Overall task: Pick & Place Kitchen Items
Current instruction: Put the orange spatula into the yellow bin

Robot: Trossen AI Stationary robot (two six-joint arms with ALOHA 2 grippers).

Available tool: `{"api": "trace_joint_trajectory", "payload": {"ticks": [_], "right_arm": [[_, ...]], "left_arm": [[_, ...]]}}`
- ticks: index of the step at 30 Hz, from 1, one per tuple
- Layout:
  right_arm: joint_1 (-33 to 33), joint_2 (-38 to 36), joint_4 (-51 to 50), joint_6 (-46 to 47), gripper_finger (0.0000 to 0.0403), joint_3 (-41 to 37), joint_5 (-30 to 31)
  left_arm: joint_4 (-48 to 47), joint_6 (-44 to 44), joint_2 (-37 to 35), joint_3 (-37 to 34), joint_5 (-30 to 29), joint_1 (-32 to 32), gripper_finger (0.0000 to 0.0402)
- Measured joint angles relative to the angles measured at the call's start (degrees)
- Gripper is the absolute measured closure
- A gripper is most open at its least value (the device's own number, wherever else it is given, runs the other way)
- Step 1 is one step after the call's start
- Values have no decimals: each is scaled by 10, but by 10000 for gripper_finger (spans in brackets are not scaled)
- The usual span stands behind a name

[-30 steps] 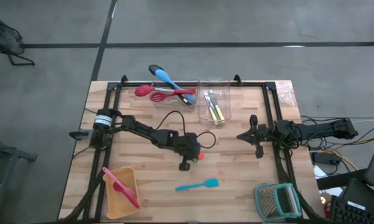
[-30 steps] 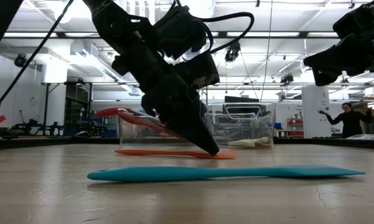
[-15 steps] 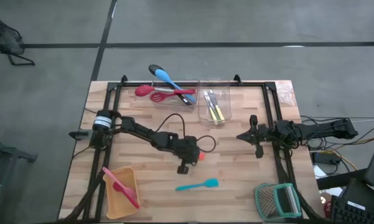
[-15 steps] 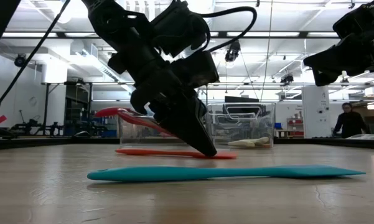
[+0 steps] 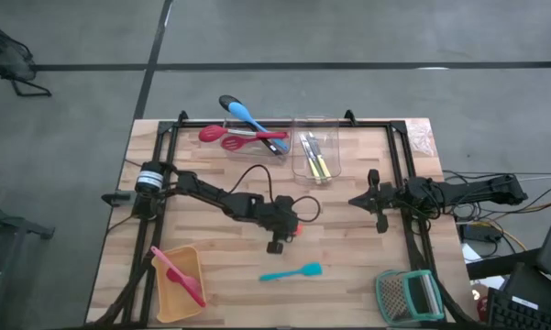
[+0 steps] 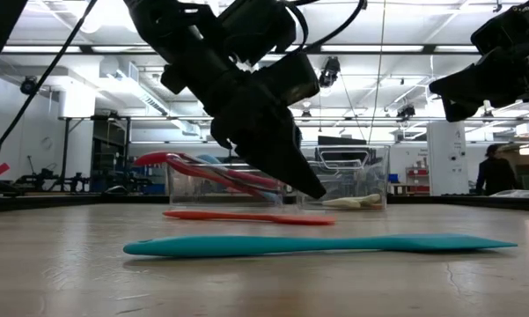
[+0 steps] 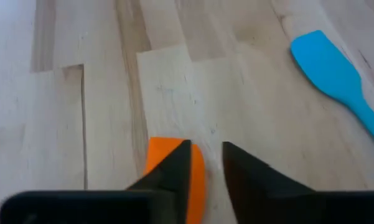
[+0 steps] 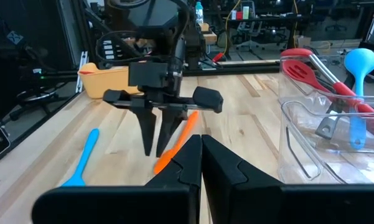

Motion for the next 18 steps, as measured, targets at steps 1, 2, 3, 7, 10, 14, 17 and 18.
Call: {"api": "trace_joint_trajectory", "payload": {"ticks": [1, 2, 3, 7, 10, 14, 17, 18], "right_arm": [[0, 0, 0, 0, 394, 0, 0], [0, 0, 0, -1, 394, 0, 0], [0, 0, 0, -1, 394, 0, 0], [0, 0, 0, -1, 394, 0, 0], [0, 0, 0, 0, 394, 0, 0], [0, 0, 0, 0, 394, 0, 0], [0, 0, 0, -1, 394, 0, 1], [0, 0, 0, 0, 394, 0, 0]], "left_arm": [[-1, 0, 0, 0, 0, 0, 295], [0, 0, 0, 0, 0, 1, 276], [-1, -2, 0, 0, 0, 2, 257], [1, -22, 0, -4, 1, 11, 185], [0, -44, 4, -9, 1, 19, 144], [-1, -57, 19, -13, 2, 29, 120], [5, -55, 26, -15, 11, 33, 118], [5, -54, 28, -15, 16, 33, 119]]}}
